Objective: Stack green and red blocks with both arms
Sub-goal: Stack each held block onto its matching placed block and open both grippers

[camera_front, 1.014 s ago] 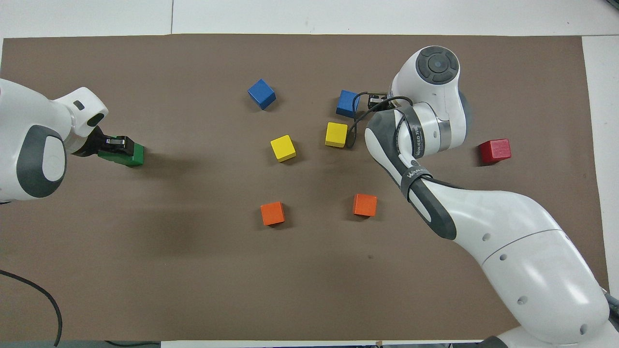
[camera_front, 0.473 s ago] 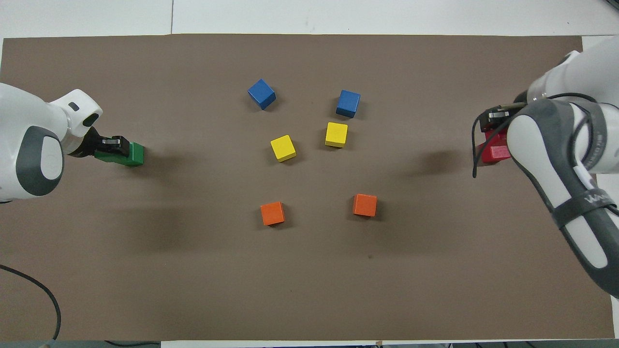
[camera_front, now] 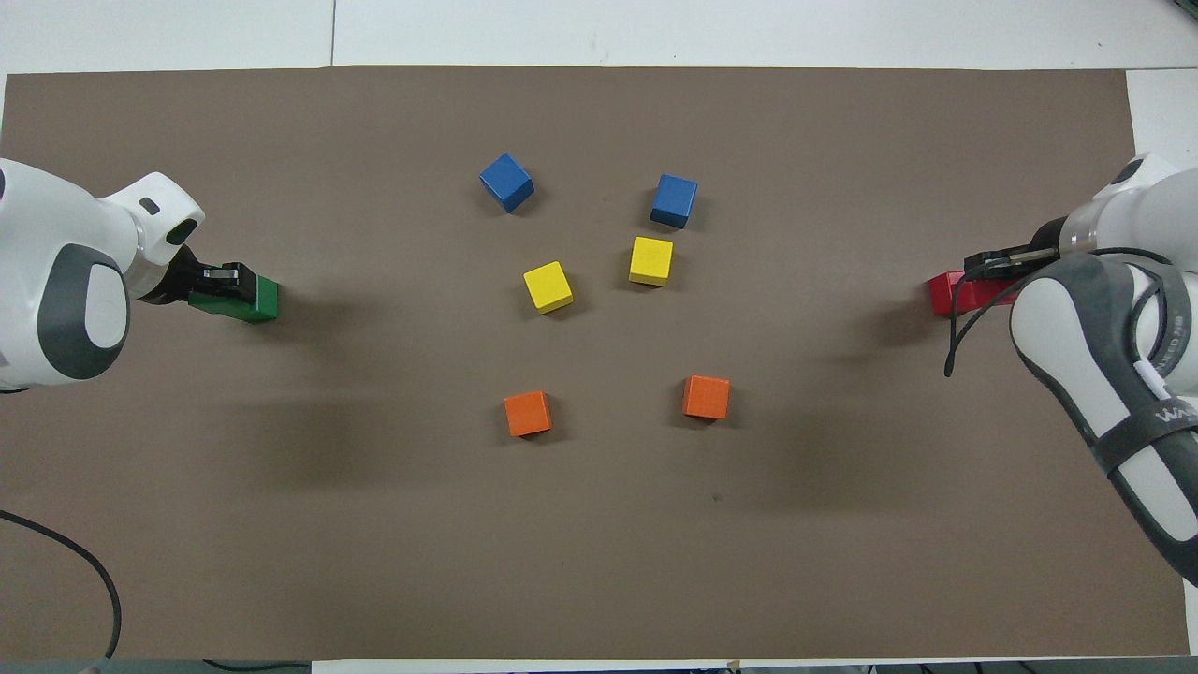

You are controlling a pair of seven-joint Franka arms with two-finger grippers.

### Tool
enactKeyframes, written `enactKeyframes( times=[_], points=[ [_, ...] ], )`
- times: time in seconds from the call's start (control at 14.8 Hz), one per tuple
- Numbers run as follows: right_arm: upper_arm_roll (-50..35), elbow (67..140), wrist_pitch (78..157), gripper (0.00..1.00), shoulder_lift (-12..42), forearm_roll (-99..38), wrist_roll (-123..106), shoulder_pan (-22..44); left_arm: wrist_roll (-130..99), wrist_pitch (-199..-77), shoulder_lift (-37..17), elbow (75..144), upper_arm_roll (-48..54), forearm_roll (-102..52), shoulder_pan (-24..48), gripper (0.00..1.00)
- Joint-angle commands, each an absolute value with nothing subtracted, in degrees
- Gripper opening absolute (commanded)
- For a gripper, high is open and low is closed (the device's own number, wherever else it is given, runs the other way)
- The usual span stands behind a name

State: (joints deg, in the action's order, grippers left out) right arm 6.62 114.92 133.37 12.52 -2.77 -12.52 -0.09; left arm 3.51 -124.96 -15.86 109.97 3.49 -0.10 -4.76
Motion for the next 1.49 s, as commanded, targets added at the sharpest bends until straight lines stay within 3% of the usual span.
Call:
enactKeyframes(
  times=[0.0,0.27,0.41,0.47,0.61,0.81,0.88,0.95,1.22,1.42],
  points=[
    [6.24,115.49,135.00,0.00,12.83,-2.81,-11.78,-0.35,2.99,-126.65,-15.56,111.36,3.08,-0.97,-4.13,0.00],
    [6.33,115.58,137.46,0.00,14.41,-2.90,-11.60,-0.70,2.37,-128.14,-15.38,112.94,3.08,-0.97,-3.25,0.00],
    [6.33,115.49,137.55,0.00,14.76,-2.90,-10.29,-0.70,2.37,-128.67,-15.38,113.38,3.08,-0.97,-3.25,0.10],
    [6.24,115.58,137.55,0.00,14.94,-2.90,-9.41,-0.53,2.55,-128.76,-15.29,113.47,3.08,-0.97,-3.25,0.32],
    [6.24,115.49,137.81,0.00,15.47,-2.81,-8.79,-0.44,2.64,-128.76,-15.12,113.99,3.08,-0.97,-3.25,1.00],
    [6.24,115.66,138.69,0.00,15.56,-2.90,-8.79,-0.44,2.99,-128.41,-14.94,114.08,3.08,-0.88,-3.69,1.00],
    [6.24,115.66,138.69,0.30,15.56,-2.90,-8.70,-0.44,2.99,-128.15,-14.94,114.08,3.08,-0.88,-3.78,1.00],
    [6.24,115.66,138.69,0.99,15.56,-2.99,-8.70,-0.53,2.99,-127.80,-14.77,114.00,2.99,-0.88,-3.95,1.00],
    [6.33,114.53,136.24,1.00,15.12,-3.08,-8.79,-0.27,2.73,-124.56,-12.58,112.59,2.90,-0.70,-4.04,1.00],
    [6.33,108.48,126.78,1.00,13.80,-2.29,-8.70,0.17,2.72,-116.57,-10.47,108.56,2.64,-0.62,-4.83,1.00]
  ],
)
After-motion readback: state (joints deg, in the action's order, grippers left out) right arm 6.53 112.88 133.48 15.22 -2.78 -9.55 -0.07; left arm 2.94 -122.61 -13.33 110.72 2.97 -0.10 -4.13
